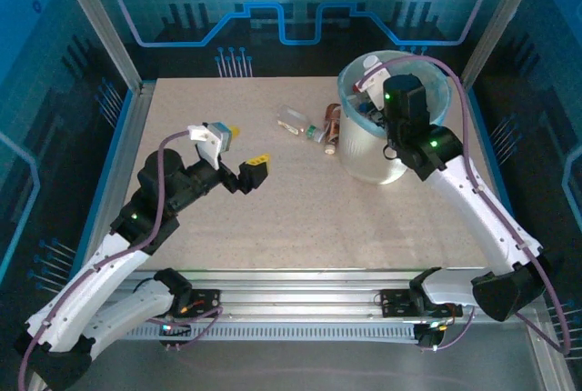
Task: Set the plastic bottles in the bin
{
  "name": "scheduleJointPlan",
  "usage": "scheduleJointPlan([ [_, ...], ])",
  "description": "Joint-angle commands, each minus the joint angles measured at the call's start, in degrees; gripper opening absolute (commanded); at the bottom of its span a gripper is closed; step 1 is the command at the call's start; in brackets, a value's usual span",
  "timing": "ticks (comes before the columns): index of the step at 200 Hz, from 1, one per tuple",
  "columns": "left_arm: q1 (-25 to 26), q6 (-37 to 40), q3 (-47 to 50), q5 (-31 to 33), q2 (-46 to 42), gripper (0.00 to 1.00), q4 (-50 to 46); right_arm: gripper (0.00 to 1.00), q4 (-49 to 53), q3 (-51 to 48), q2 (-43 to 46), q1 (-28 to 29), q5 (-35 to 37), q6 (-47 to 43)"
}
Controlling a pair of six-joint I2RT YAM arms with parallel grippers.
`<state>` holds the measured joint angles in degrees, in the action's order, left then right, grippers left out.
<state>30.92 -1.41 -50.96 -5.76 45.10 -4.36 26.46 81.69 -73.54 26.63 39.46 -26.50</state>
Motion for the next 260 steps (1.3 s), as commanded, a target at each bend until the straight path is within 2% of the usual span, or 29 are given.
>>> scheduleJointPlan([
  [1, 0.3, 0.4, 0.2, 0.8, 0.3, 0.99, 1.3, 0.68, -2.0, -0.1, -0.2, -1.7, 2.3, -1.3],
  [24, 0.3, 0.4, 0.0, 1.0, 0.4, 0.99, 1.0, 0.84, -1.0, 0.5, -0.3, -2.0, 1.2, 0.2],
  [36, 0.3, 0.3, -0.1, 1.0, 0.4, 0.99, 0.9, 0.87, 0.2, 1.1, 0.2, -2.0, -0.5, 1.9],
  [127, 0.3, 0.4, -0.1, 1.3, 0.8, 0.99, 0.9, 0.88, 4.0, 4.9, 3.4, -2.5, -15.4, 13.8],
  [169, 0.3, 0.1, 0.2, 1.3, 0.8, 0.99, 0.4, 0.81, 4.7, 5.4, 0.2, -3.6, -17.7, 16.0],
  [213, 0.3, 0.4, 0.5, 2.1, 0.0, 0.99, -1.2, 0.66, 7.5, 3.4, -4.0, -10.5, -19.7, 22.0],
  [230, 0.4, 0.4, 0.8, 2.6, -0.4, 0.99, -1.8, 0.64, 9.7, 3.5, -5.6, -13.4, -21.6, 24.7],
  [260, 0.4, 0.3, 1.1, 3.6, -0.1, 0.99, -2.0, 0.64, 11.3, 2.8, -7.0, -15.2, -22.6, 26.6],
])
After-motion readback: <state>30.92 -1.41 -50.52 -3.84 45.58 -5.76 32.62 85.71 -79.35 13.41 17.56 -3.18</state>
